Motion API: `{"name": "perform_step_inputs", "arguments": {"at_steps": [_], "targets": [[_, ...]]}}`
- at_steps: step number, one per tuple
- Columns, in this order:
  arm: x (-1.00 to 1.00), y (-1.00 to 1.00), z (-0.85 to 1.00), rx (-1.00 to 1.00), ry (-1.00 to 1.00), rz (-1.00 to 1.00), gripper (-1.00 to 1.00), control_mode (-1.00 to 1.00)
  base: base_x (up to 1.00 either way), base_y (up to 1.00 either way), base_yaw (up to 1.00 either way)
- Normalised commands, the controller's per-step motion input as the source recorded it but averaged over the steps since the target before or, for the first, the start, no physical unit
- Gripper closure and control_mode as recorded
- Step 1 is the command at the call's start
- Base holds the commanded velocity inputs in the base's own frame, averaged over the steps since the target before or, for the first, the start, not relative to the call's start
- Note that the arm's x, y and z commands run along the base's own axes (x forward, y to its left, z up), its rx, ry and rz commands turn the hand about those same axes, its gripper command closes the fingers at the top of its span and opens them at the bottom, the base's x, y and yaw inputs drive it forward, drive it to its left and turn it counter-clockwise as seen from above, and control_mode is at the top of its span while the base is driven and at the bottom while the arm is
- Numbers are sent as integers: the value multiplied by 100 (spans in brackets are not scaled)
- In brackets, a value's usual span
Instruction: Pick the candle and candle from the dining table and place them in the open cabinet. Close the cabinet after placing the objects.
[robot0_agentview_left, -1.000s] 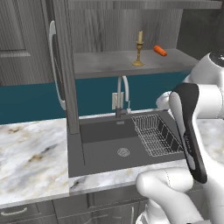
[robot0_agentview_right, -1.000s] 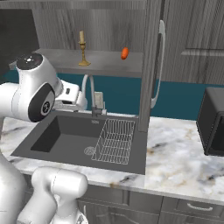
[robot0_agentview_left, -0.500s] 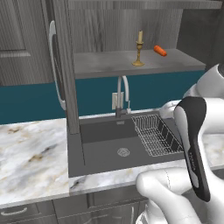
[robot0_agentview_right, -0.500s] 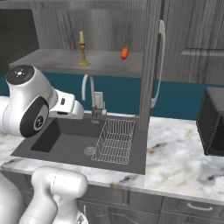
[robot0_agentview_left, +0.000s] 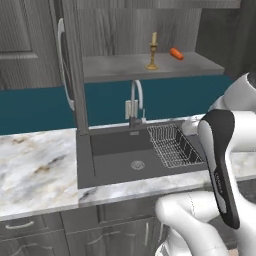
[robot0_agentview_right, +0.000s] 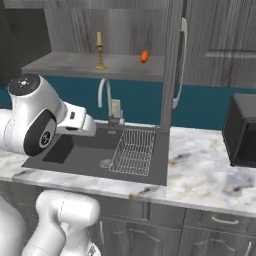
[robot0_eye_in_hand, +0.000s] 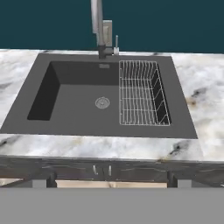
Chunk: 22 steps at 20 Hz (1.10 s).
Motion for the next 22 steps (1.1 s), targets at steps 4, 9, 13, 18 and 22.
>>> {"name": "perform_step_inputs", "arguments": {"at_steps": [4,9,13,18,22], "targets": [[0,0,0,0,0,0,-100,100,-100,-24,0],[0,0,0,0,0,0,-100,100,-100,-15,0],[0,0,0,0,0,0,-100,100,-100,-15,0],[0,0,0,0,0,0,-100,100,-100,-11,17],[0,0,0,0,0,0,-100,100,-61,27,81]]}}
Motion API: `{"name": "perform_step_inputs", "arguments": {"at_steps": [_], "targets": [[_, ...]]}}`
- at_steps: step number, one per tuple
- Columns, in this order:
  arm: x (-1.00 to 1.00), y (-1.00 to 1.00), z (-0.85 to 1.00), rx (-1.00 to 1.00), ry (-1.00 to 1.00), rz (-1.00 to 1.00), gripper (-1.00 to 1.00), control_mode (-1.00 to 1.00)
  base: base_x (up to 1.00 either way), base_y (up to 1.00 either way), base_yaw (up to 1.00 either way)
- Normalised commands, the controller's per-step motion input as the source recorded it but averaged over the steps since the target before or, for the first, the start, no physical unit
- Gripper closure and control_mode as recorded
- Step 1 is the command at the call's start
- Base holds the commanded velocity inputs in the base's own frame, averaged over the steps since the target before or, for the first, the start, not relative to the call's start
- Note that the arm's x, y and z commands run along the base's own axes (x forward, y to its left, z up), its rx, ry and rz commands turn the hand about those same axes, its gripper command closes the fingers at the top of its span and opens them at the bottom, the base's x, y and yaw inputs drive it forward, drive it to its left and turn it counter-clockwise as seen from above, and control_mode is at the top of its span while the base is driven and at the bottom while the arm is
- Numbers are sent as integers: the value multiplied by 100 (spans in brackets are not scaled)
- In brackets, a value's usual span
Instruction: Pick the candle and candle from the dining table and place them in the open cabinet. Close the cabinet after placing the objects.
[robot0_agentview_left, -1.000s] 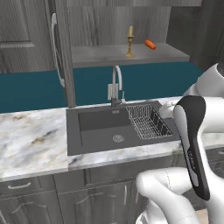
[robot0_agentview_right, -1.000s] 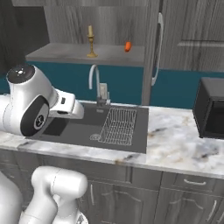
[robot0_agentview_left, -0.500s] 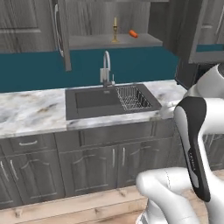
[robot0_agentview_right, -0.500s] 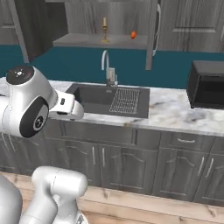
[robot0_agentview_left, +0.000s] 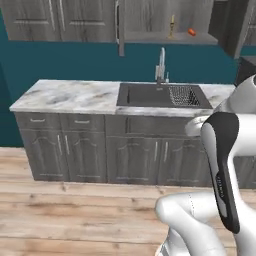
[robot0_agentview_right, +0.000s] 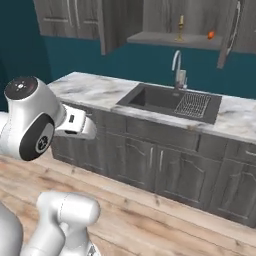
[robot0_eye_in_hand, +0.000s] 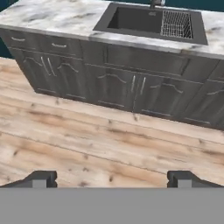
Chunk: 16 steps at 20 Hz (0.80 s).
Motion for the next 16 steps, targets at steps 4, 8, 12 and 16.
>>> {"name": "perform_step_inputs", "arguments": {"at_steps": [4,8,12,16], "targets": [[0,0,0,0,0,0,-100,100,-4,45,99],[0,0,0,0,0,0,-100,100,-2,44,100],[0,0,0,0,0,0,-100,100,-11,36,98],[0,0,0,0,0,0,-100,100,-17,35,96]]}}
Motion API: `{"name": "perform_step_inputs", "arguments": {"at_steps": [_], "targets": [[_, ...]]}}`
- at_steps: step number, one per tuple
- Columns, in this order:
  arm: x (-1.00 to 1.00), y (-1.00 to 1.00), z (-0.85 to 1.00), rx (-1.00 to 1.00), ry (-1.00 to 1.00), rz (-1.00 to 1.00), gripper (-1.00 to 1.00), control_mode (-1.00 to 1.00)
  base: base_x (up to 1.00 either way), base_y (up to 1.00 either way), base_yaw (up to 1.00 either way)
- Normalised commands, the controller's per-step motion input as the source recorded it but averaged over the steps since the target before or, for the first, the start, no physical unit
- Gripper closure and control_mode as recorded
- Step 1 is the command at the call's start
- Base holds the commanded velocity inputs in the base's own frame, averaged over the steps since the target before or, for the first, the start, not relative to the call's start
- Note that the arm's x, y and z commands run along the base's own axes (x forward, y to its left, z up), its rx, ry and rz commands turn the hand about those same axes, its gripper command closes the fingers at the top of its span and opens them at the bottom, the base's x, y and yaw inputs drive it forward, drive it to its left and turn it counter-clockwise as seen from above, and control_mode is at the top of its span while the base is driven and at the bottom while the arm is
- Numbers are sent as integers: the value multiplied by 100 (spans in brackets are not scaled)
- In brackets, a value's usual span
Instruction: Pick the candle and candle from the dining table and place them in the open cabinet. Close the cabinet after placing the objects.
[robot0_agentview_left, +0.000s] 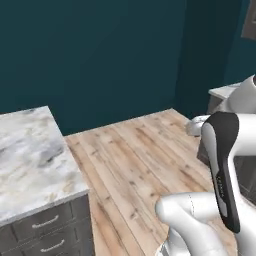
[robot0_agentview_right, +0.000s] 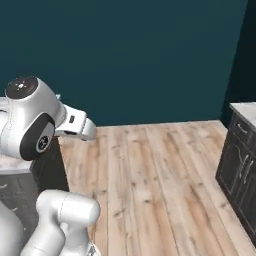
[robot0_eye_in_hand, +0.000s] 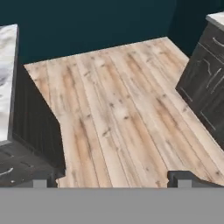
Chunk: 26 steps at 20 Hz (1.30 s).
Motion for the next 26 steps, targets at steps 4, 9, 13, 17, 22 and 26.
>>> {"name": "perform_step_inputs", "arguments": {"at_steps": [4,9,13,17,22,26], "targets": [[0,0,0,0,0,0,-100,100,-29,36,93],[0,0,0,0,0,0,-100,100,-42,55,80],[0,0,0,0,0,0,-100,100,0,100,13],[0,0,0,0,0,0,-100,100,14,100,-10],[0,0,0,0,0,0,-100,100,11,99,-27],[0,0,0,0,0,0,-100,100,22,68,-39]]}}
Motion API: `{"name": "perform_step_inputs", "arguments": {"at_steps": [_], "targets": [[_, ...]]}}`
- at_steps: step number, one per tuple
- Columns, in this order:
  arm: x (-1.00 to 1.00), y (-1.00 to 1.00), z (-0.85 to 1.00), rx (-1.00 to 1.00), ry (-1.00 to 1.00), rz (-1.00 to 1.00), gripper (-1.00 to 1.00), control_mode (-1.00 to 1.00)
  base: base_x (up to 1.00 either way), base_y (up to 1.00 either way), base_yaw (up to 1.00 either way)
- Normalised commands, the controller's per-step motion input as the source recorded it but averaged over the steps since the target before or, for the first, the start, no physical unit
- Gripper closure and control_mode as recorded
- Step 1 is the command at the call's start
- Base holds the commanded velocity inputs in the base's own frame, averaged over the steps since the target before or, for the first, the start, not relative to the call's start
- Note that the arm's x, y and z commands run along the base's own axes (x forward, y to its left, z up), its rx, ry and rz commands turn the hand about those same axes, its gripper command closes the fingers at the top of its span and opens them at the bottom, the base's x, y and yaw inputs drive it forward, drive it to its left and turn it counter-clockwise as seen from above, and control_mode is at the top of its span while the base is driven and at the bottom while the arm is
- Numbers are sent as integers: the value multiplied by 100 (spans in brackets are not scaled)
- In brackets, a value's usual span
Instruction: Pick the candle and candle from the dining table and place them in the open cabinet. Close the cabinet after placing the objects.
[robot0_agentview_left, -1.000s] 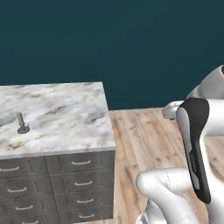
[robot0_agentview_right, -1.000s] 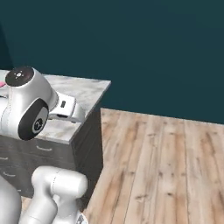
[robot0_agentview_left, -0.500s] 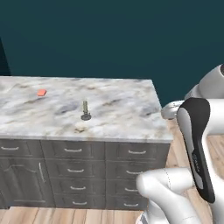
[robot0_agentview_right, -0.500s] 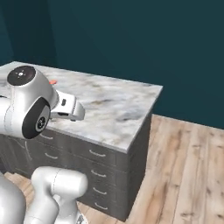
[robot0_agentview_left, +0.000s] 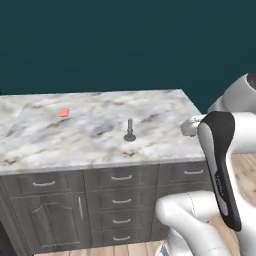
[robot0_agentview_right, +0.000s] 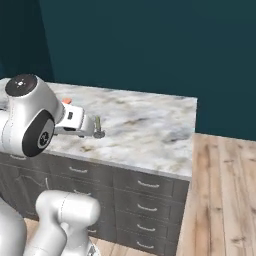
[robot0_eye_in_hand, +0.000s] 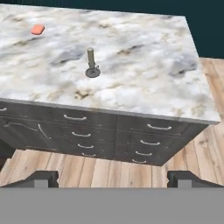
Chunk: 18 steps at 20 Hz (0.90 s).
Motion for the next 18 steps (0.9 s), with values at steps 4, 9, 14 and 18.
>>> {"name": "perform_step_inputs", "arguments": {"at_steps": [4,9,14,18], "targets": [[0,0,0,0,0,0,-100,100,16,66,-42],[0,0,0,0,0,0,-100,100,4,83,-23],[0,0,0,0,0,0,-100,100,10,96,-2],[0,0,0,0,0,0,-100,100,62,21,-9]]}}
